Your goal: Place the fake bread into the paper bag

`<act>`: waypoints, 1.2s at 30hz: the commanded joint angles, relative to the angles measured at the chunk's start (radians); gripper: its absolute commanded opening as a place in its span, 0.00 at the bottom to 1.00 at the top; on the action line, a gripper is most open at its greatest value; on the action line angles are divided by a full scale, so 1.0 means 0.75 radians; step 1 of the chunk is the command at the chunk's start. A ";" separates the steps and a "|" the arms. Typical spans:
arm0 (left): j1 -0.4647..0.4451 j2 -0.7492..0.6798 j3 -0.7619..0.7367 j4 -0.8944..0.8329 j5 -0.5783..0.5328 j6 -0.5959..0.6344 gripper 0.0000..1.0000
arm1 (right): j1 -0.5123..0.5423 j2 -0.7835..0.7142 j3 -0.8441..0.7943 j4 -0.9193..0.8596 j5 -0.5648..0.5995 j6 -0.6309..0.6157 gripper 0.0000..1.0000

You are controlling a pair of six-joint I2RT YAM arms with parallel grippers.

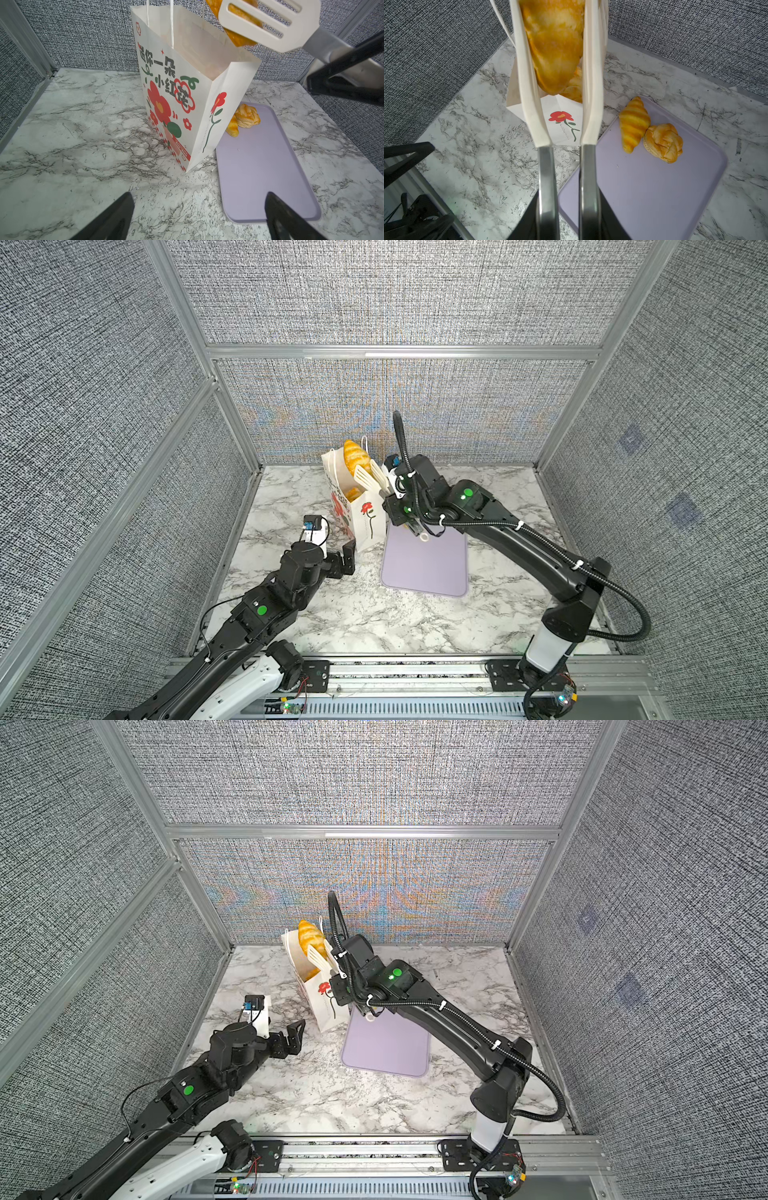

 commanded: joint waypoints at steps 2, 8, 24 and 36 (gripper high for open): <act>0.001 0.003 -0.013 0.005 0.009 -0.021 0.99 | -0.001 0.026 0.035 0.024 0.020 -0.007 0.35; 0.001 0.005 -0.039 0.019 0.021 -0.035 1.00 | -0.001 0.054 0.071 0.000 0.027 -0.016 0.38; 0.001 -0.017 -0.048 0.023 0.028 -0.038 1.00 | -0.003 0.052 0.075 -0.016 0.042 -0.020 0.52; 0.000 -0.045 -0.039 0.001 0.020 -0.046 0.99 | -0.003 0.005 0.051 -0.007 0.054 -0.024 0.55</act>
